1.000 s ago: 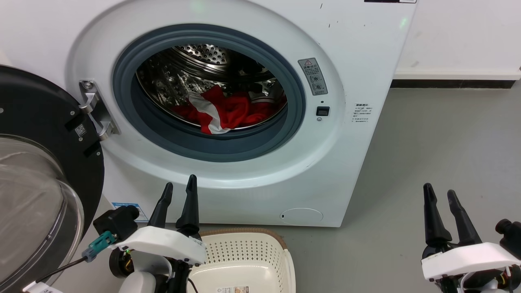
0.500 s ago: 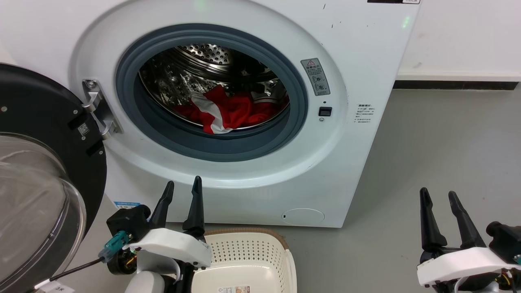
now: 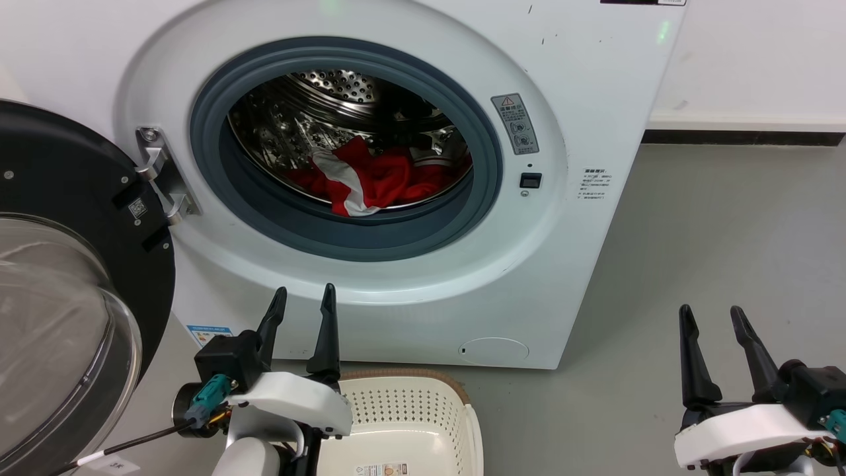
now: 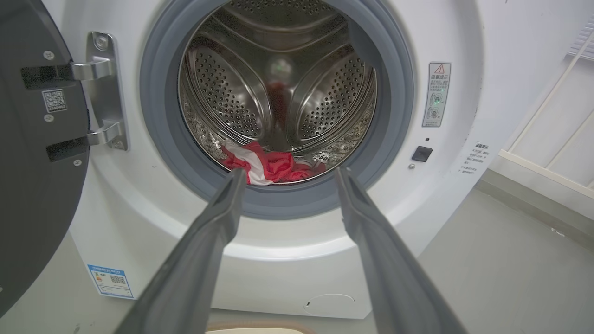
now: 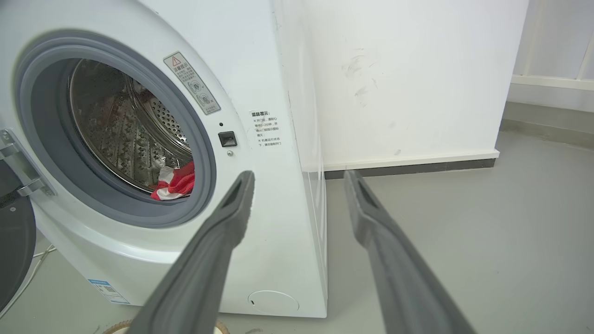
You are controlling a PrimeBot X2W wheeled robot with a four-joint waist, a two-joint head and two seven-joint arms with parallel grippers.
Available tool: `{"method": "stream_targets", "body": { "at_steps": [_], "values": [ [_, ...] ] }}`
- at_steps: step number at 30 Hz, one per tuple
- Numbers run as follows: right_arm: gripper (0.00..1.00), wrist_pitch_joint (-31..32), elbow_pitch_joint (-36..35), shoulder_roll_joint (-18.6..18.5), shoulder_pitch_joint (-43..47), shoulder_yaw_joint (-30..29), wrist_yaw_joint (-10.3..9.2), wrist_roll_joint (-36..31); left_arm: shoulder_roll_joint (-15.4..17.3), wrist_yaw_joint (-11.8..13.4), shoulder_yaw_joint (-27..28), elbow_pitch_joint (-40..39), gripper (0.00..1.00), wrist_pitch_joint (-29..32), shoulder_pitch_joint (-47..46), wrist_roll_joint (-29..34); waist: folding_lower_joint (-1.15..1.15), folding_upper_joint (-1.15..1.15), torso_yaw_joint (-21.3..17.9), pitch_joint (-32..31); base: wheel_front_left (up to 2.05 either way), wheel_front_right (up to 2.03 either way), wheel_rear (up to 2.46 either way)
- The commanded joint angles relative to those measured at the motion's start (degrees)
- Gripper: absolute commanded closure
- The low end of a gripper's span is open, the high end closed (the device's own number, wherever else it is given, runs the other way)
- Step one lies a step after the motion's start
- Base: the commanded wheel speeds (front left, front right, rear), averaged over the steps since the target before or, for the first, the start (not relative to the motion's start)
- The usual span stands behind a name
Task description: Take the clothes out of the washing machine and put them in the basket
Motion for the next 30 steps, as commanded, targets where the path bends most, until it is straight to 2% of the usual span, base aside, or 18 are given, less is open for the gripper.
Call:
{"method": "stream_targets", "body": {
  "at_steps": [1,30],
  "values": [
    [0.00,-0.43,-0.62,-0.13,0.21,-0.14,-0.02,-1.45,0.15,0.17,-0.22,-0.13,0.00,-0.48,-0.99,1.33,0.00,0.00,0.05,0.00,0.00,0.00,0.00],
    [0.00,-1.96,-0.42,-0.12,1.17,-0.49,-0.02,-12.90,0.17,2.68,-2.13,0.45,0.00,-3.64,-1.34,12.08,0.00,0.00,0.87,0.29,0.00,0.00,0.00]
  ]
}}
